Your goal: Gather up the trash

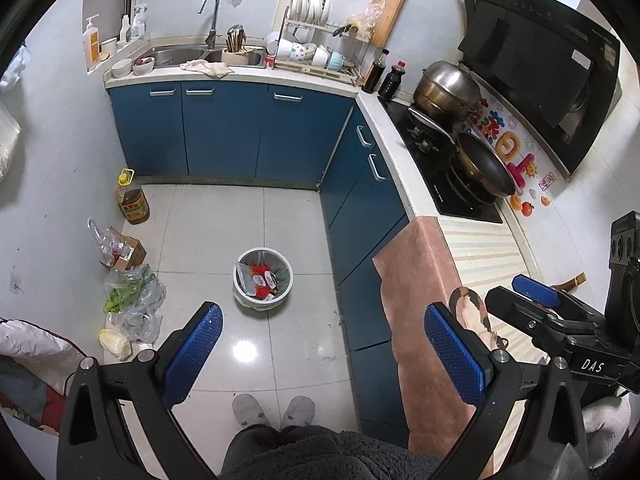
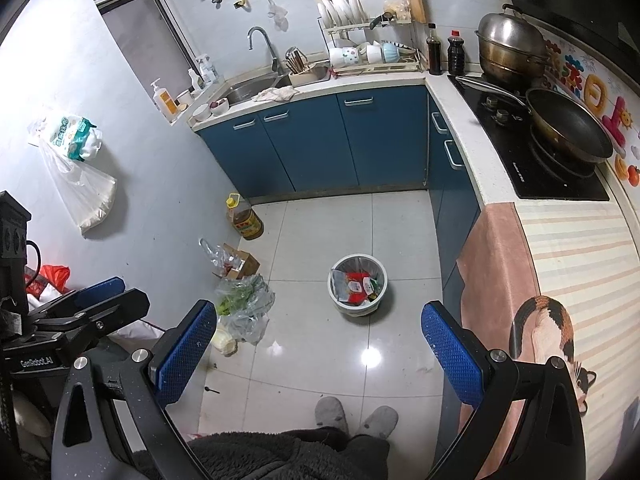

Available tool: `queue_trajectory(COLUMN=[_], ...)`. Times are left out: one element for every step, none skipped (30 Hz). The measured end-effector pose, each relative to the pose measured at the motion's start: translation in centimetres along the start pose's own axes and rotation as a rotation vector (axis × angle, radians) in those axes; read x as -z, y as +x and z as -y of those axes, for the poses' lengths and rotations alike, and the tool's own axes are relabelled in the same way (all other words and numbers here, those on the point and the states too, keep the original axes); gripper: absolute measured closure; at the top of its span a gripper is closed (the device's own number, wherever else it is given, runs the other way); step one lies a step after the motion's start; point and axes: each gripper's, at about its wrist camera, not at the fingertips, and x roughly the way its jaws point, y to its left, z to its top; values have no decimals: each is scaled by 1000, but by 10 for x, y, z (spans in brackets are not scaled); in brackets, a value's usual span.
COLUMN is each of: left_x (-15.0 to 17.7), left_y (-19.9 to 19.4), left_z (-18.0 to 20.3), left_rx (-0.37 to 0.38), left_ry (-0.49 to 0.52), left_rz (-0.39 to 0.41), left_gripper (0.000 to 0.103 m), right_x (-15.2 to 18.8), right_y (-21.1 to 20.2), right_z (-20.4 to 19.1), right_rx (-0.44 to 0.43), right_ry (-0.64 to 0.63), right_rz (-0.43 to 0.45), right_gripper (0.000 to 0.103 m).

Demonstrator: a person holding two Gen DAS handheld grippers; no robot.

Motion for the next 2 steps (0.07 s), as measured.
queue_trajectory(left_x=[-1, -1], left_y=[-1, -1], left_z=[1, 1], left_rx=[-1, 1], left_ry=[2, 4], left_rz=[5, 8], left_gripper=[0, 0], right_x=[0, -1], right_y=[0, 0], right_z=[0, 0], right_rx=[0, 0], right_ry=[1, 3], right_rz=[1, 0], right_gripper=[0, 0])
